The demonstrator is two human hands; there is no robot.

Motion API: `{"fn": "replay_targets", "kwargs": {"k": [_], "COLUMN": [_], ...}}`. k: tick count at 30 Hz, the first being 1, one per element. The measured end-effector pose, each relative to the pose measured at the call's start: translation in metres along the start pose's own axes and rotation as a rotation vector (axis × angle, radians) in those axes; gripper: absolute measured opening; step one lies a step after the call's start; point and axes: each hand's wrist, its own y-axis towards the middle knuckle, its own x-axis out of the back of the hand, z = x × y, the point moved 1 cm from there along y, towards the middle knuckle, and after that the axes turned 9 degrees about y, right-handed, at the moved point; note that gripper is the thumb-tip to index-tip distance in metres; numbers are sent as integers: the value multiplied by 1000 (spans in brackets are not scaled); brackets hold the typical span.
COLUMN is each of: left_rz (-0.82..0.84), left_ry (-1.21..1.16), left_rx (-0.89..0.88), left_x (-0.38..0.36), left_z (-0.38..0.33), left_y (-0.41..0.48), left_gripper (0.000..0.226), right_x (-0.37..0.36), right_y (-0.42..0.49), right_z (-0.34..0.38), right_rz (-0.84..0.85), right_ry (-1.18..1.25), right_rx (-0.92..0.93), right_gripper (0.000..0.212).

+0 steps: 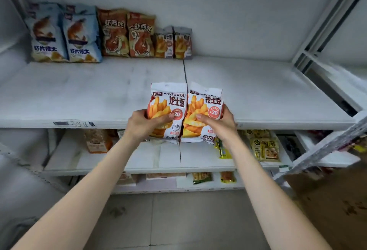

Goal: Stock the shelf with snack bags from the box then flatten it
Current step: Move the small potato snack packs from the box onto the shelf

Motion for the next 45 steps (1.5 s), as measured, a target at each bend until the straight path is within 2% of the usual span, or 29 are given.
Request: {"fn": "replay_targets", "kwargs": {"k": [5, 7, 10, 14, 19, 25, 29, 31, 33, 34, 38, 39, 41, 42, 43, 45], "left_rz": [-61, -61, -57, -72, -144, -184, -227, -236, -230, -224, -257, -267, -287, -308, -328, -362], "left_ry": [-9, -19, -26, -32, -53, -85, -77, -76, -76, -79, -73, -62, -41, -26, -2, 64], "left_rx": [-44, -54, -78, -111, -142, -162, -152, -153, -152, -149, -157, -161, -159, -143, -131, -108], "left_x": [13, 15, 16, 15, 7, -3, -9, -15, -20, -23, -28, -29, -30, -31, -31, -32], "left_z": [-23, -29, -39, -47, -48, -57, -59, -57, -52, -49, -39, -37, -40, -41, -43, -45], "left_y": [85, 119, 169, 232, 308, 376, 411, 423, 434, 438, 451, 454, 454, 454, 453, 450], "left_gripper": [72, 68, 47, 40, 50, 51, 59, 49, 45, 45, 46, 47, 63, 74, 79, 76], "right_x": [-30, -39, -52, -69, -86, -96, -99, -99, -99, -99, -94, -93, -91, -91, -93, -96], "right_y": [90, 125, 177, 239, 313, 390, 431, 449, 462, 467, 479, 479, 484, 482, 483, 477], "right_z": [11, 12, 14, 17, 16, 11, 8, 5, 2, 1, -8, -10, -15, -16, -17, -17], "right_rz": [11, 9, 13, 31, 67, 107, 143, 181, 216, 232, 271, 295, 305, 280, 237, 74], "right_ry": [23, 34, 40, 35, 24, -22, -46, -62, -87, -95, -99, -94, -93, -99, -112, -211], "right_rx": [69, 94, 115, 136, 163, 215, 224, 196, 160, 153, 142, 138, 127, 124, 135, 209], "right_gripper": [64, 65, 67, 68, 59, 60, 47, 56, 80, 85, 87, 82, 60, 56, 60, 86]}}
